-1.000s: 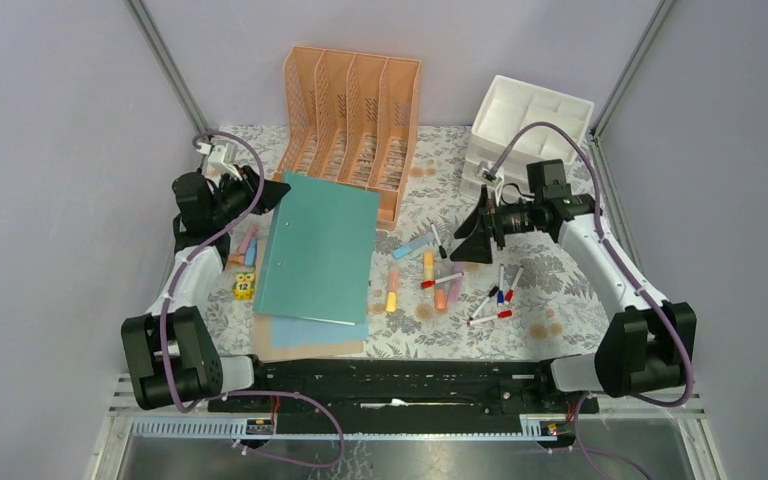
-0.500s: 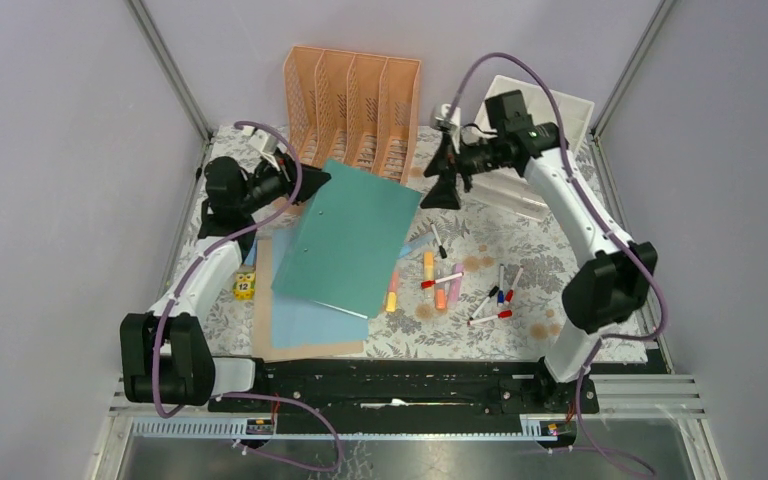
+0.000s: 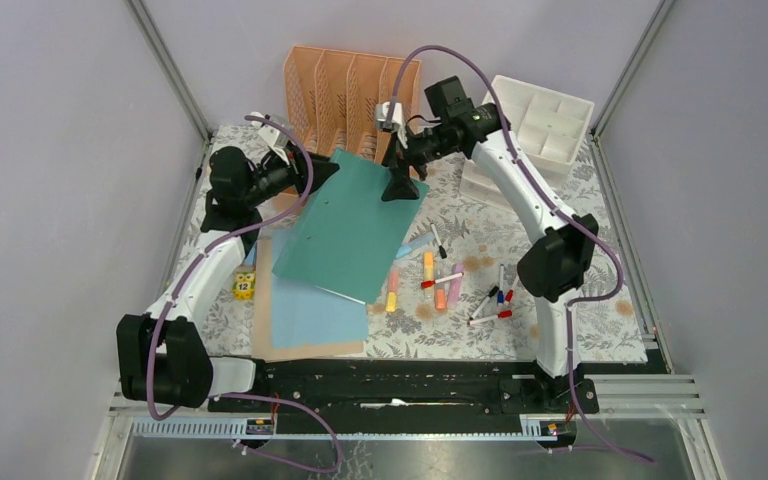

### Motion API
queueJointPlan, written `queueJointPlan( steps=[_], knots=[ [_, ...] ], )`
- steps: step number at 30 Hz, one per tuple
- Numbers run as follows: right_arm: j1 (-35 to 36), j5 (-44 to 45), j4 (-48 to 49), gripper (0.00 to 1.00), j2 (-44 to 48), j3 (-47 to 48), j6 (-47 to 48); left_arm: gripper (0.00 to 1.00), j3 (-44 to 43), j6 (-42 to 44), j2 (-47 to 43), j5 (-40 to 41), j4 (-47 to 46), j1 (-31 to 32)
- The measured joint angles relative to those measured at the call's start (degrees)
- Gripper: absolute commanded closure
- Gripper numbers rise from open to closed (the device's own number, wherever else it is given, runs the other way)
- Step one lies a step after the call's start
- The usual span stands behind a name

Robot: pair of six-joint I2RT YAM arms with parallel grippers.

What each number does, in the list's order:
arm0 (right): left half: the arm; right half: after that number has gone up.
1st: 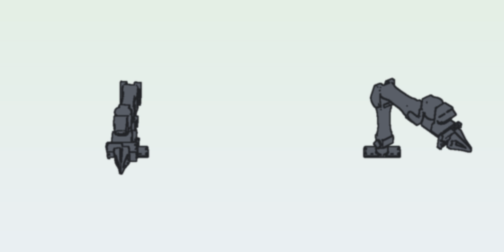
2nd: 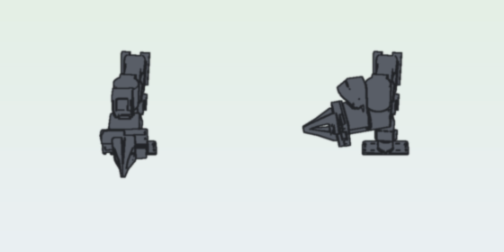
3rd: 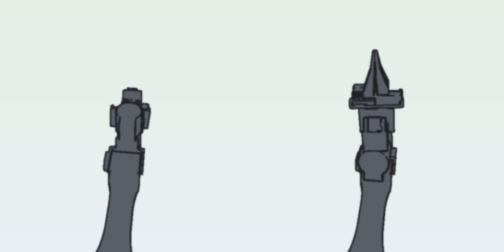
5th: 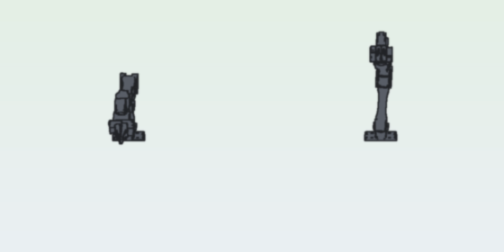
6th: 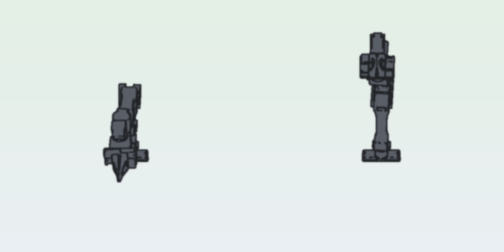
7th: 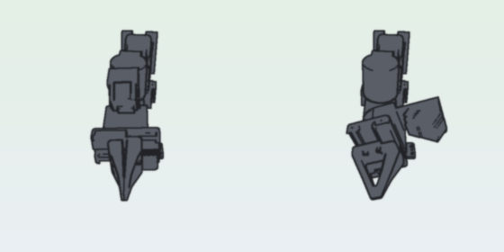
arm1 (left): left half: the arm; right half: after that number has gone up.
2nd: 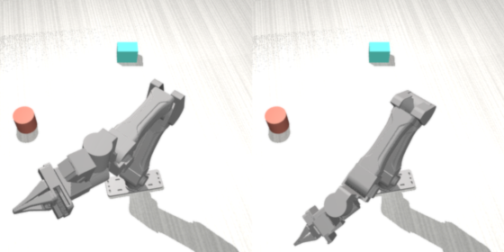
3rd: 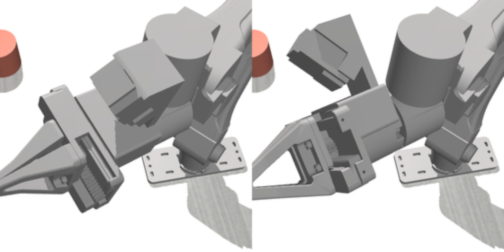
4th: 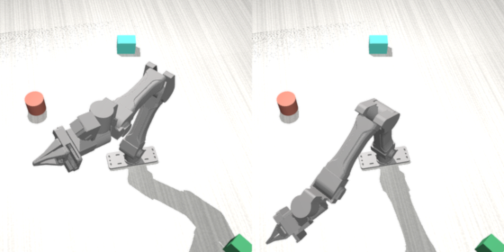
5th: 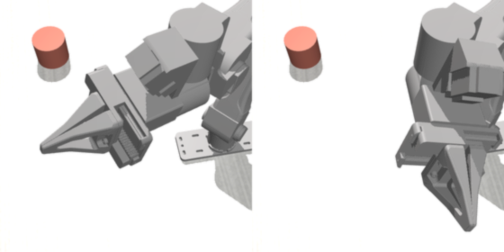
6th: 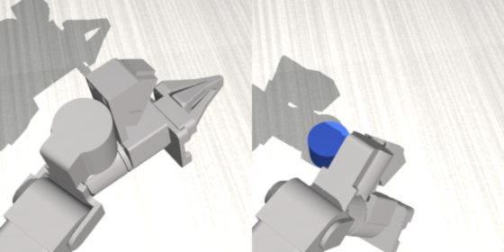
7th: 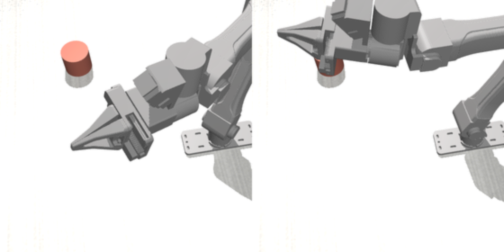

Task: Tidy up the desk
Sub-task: Pick up the folder from the center of the board, then place the folder in the storage box.

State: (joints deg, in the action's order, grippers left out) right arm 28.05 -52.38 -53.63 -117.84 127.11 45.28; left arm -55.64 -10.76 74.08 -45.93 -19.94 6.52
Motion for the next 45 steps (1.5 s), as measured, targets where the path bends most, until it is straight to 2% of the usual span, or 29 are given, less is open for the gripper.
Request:
queueJointPlan(
  steps=[6, 8, 11, 13, 19, 22, 24, 25, 28, 33, 34, 39, 45],
  knots=[
    [1.14, 0.96, -0.17, 0.01, -2.36, 0.26, -0.07, 1.0, -0.98, 0.92, 0.0, -0.48, 0.15, 0.96],
    [1.14, 0.92, -0.15, 0.08, -2.43, 0.26, -0.07, 1.0, -1.03, 1.31, 0.0, -0.59, 0.15, 1.46],
    [1.14, 0.68, -0.15, 0.26, -2.43, 0.13, 0.15, 1.0, -1.03, 1.55, 0.0, -0.66, 0.17, 2.14],
    [1.14, 0.24, -0.48, 0.45, -2.43, -0.15, 1.03, 1.0, -1.25, 1.57, 0.0, -0.74, 0.33, 2.47],
    [1.11, -0.9, -1.42, 0.74, -2.43, -0.44, 3.93, 1.0, -1.77, 1.57, -0.15, -1.49, 0.87, 2.97],
    [1.07, -1.11, -1.46, 1.0, -2.34, -0.44, 4.79, 1.0, -1.77, 1.68, -0.5, -1.73, 1.27, 2.97],
    [1.07, -1.57, -1.75, 1.0, -2.1, -0.55, 4.87, 1.0, -1.77, 2.01, -1.18, -2.12, 1.95, 2.97],
    [1.07, -1.81, -1.79, 1.0, -1.73, -0.79, 4.9, 0.95, -1.77, 2.21, -1.6, -2.29, 2.36, 3.02],
    [1.09, -2.36, -1.97, 1.0, 0.13, -2.14, 4.92, 0.68, -1.77, 2.29, -3.1, -2.47, 3.04, 3.39],
    [1.22, -2.69, -3.5, 1.0, 4.13, -4.72, 4.87, 0.06, -2.62, 2.08, -5.92, -1.77, 6.64, 3.52],
    [1.2, -2.62, -3.91, 1.0, 5.09, -4.74, 4.83, 0.02, -3.23, 1.84, -6.67, -1.27, 8.17, 2.93],
    [1.2, -2.25, -5.84, 1.0, 9.25, -4.31, 4.55, 0.01, -5.35, 0.28, -11.52, -1.33, 13.18, -0.74],
    [1.2, -2.08, -12.33, 1.0, 12.39, -3.41, 4.59, 0.01, -11.08, -1.29, -14.58, -8.39, 16.39, -3.74]
  ],
)
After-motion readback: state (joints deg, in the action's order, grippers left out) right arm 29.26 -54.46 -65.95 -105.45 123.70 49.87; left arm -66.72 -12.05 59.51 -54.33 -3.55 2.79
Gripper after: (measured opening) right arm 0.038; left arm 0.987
